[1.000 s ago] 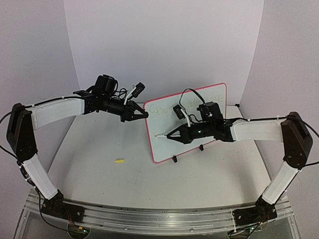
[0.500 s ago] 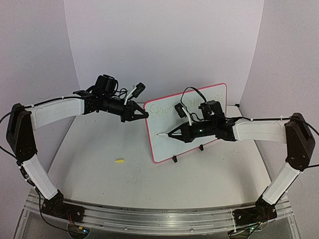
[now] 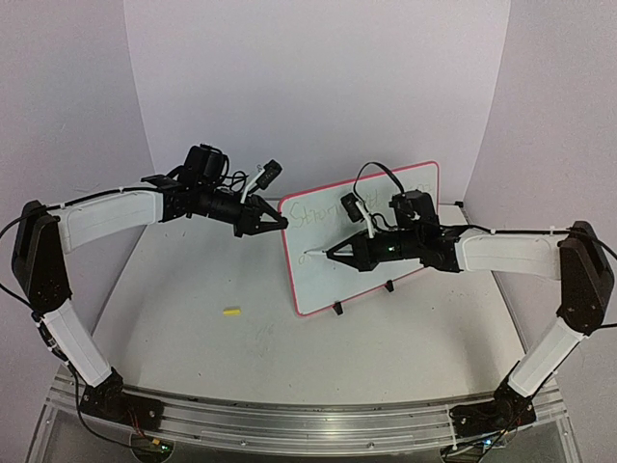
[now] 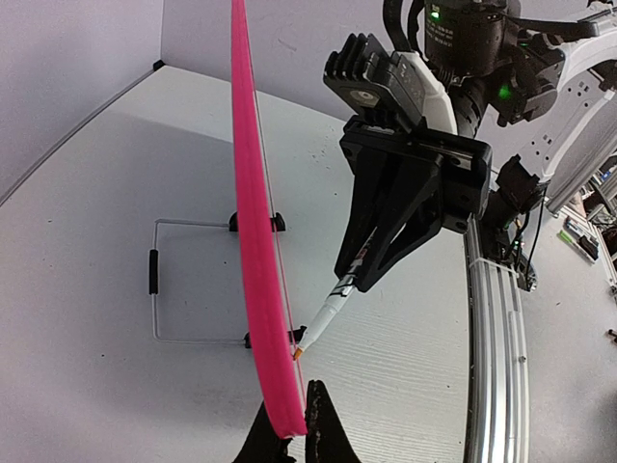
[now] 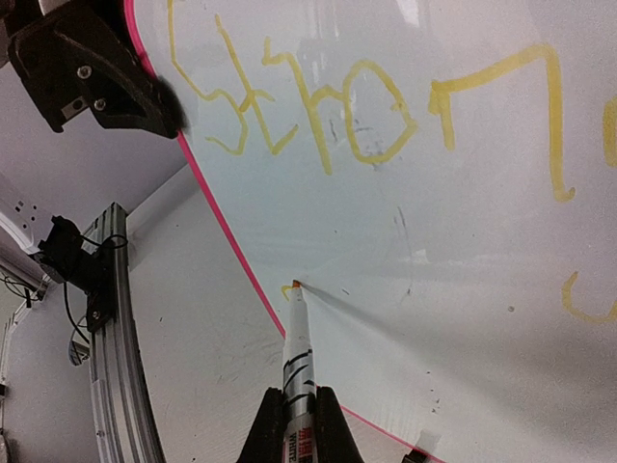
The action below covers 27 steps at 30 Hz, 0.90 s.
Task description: Write a sentence on the whiteboard
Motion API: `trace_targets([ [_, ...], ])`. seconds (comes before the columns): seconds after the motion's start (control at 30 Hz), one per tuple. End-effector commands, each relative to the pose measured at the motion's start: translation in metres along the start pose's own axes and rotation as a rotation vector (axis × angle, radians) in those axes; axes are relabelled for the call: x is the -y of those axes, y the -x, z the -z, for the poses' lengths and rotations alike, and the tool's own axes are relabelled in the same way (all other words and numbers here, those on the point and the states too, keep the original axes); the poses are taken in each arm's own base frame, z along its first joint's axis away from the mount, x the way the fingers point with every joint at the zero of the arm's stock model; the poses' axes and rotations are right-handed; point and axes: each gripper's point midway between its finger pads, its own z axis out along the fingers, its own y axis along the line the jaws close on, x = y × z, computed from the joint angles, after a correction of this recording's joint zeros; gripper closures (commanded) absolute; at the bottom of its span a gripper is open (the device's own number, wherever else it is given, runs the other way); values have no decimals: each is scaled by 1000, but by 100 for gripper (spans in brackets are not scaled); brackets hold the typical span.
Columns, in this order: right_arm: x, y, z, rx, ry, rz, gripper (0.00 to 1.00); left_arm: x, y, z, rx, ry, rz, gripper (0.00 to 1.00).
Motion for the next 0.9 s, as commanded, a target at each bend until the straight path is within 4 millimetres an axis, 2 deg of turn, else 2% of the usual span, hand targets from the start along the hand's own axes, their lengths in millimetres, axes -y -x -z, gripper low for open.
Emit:
trace_targets([
  [0.0,7,33,4,95,-53,41,100,25,-1,-1,-20,-62,-54,100],
  [0.5,21,-6,-7,17,-68,-16,100,23,-3,-2,-24,-61,-51,100],
  [0.87,25,-11,-7,8,-85,-22,100,24,-2,-2,-22,-62,-52,100],
])
